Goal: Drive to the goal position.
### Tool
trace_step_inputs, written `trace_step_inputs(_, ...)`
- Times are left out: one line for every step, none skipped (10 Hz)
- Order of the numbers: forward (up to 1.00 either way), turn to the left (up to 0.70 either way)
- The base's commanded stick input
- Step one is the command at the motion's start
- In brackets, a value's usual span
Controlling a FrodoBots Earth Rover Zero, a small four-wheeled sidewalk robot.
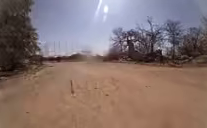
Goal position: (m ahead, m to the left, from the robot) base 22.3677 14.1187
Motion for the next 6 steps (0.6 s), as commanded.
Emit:
trace_step_inputs(1.0, 0.0)
trace_step_inputs(1.0, 0.0)
trace_step_inputs(1.0, 0.0)
trace_step_inputs(1.0, 0.0)
trace_step_inputs(1.0, 0.0)
trace_step_inputs(1.0, 0.0)
